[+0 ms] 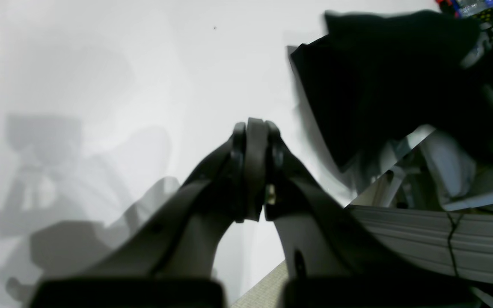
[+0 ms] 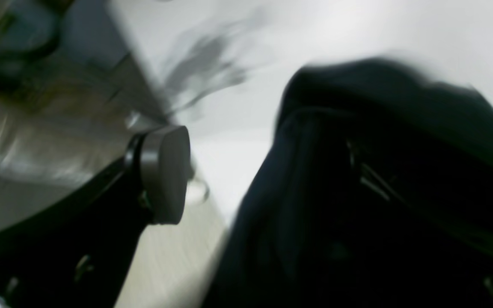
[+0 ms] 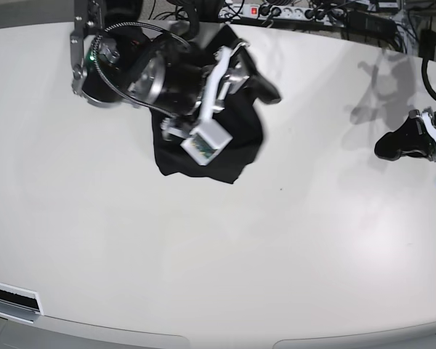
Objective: Layout the t-shirt on the table in an organized manner, then fold the t-shirt properly
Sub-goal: 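Lift and fold the collar end over onto the shirt with the right gripper, then grasp opposite edges of the folded bundle with both grippers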
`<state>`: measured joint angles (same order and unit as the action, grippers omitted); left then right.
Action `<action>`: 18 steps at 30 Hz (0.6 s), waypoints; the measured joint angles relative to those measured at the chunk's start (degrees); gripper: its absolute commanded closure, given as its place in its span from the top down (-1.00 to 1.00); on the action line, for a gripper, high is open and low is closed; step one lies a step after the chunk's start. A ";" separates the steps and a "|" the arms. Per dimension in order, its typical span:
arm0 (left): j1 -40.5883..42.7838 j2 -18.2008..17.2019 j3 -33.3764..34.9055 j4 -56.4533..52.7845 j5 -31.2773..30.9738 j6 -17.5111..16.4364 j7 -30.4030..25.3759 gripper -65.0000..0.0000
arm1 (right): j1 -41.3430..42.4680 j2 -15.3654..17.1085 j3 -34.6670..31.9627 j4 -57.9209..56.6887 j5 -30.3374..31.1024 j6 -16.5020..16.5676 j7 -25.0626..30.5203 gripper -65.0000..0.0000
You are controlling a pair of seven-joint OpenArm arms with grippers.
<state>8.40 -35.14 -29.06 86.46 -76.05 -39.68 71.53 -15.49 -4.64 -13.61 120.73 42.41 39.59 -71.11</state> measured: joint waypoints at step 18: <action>0.00 -1.20 4.55 1.36 -7.54 -0.02 5.77 -1.00 | 0.72 6.27 7.06 4.22 -16.09 0.09 16.13 -1.00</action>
<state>8.40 -36.34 -24.51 87.81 -83.59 -39.70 77.30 -14.76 1.63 -6.55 124.95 26.33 39.68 -54.98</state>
